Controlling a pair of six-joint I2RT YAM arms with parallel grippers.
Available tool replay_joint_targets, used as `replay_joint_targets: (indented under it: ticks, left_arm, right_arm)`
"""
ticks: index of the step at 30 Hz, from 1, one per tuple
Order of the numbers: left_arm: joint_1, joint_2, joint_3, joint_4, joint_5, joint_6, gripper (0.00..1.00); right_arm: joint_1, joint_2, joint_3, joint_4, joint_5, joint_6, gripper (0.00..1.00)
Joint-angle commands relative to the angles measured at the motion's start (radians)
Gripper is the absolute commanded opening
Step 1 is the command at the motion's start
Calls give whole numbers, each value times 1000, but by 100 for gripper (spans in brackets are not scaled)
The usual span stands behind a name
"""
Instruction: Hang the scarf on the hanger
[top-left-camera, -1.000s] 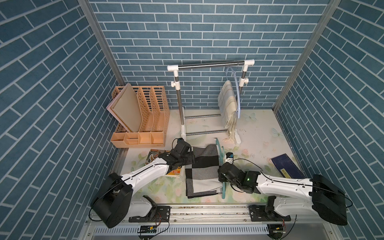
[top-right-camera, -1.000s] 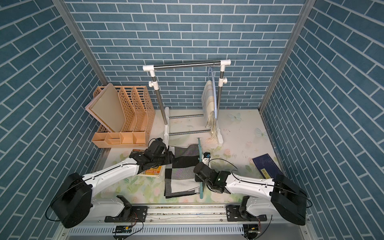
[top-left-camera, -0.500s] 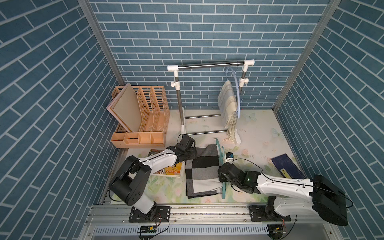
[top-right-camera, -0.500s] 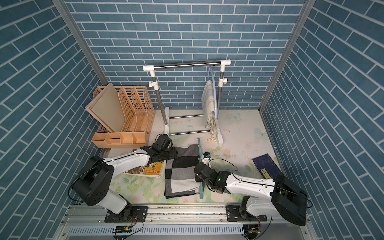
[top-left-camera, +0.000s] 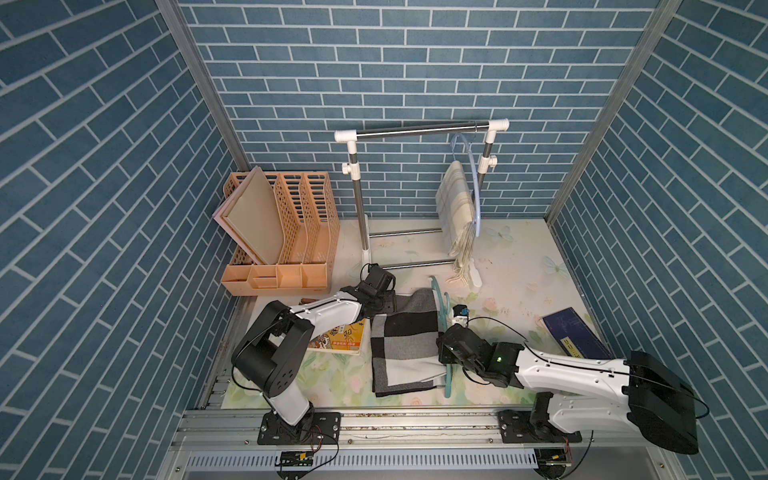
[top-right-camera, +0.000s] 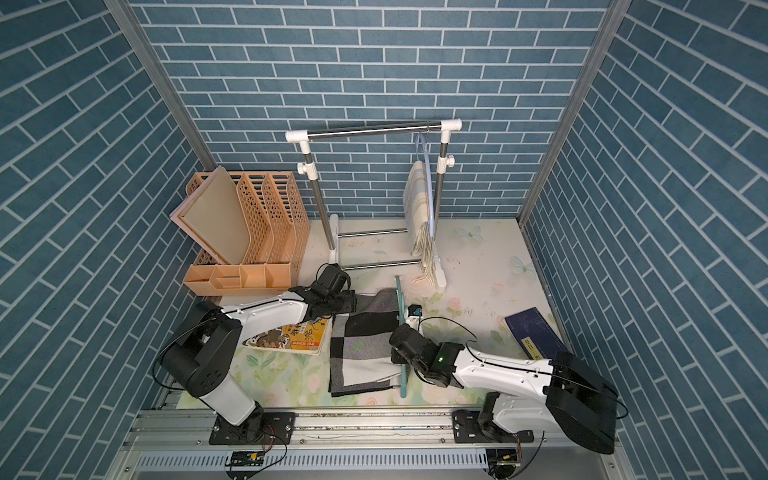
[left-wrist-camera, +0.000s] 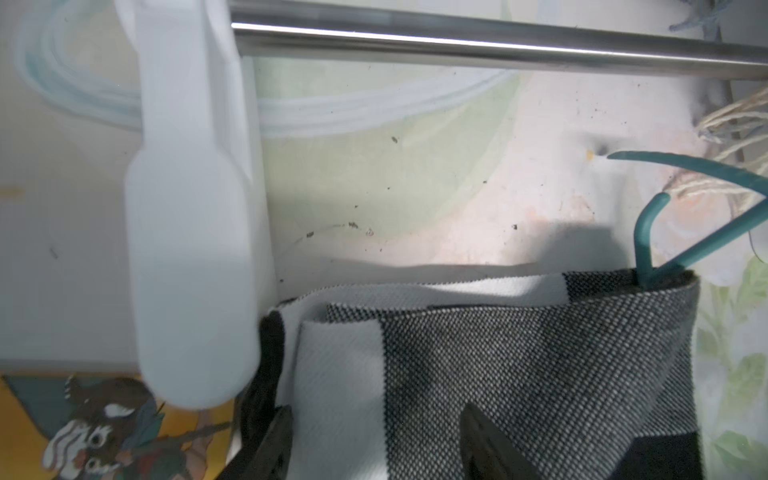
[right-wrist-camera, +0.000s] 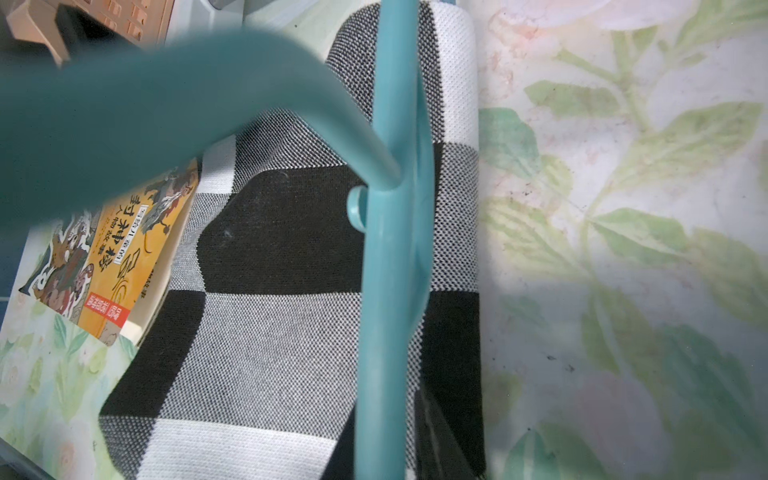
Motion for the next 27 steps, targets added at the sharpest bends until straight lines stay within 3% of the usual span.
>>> replay_joint_targets:
  ticks: [1, 7, 10, 12, 14, 16, 27]
  left_arm:
    - [6, 44, 24, -19, -28, 23, 66]
    - [7, 80, 30, -21, -63, 23, 64]
    - [7, 89, 32, -18, -68, 23, 55]
    - [6, 93, 35, -17, -68, 24, 42]
    - [6, 84, 38, -15, -72, 25, 18]
    - [7, 57, 32, -7, -80, 23, 0]
    - [-6, -158, -12, 16, -143, 32, 0]
  right_arm:
    - [-9, -19, -17, -16, 0, -29, 21]
    - [-8, -25, -15, -16, -2, -31, 21]
    - [-9, -32, -19, -19, -1, -31, 21]
    - [-8, -38, -20, -21, 1, -32, 21]
    - [-8, -44, -23, -20, 3, -32, 21]
    - [-8, -51, -25, -21, 3, -31, 21]
    - [-11, -80, -44, -29, 40, -16, 20]
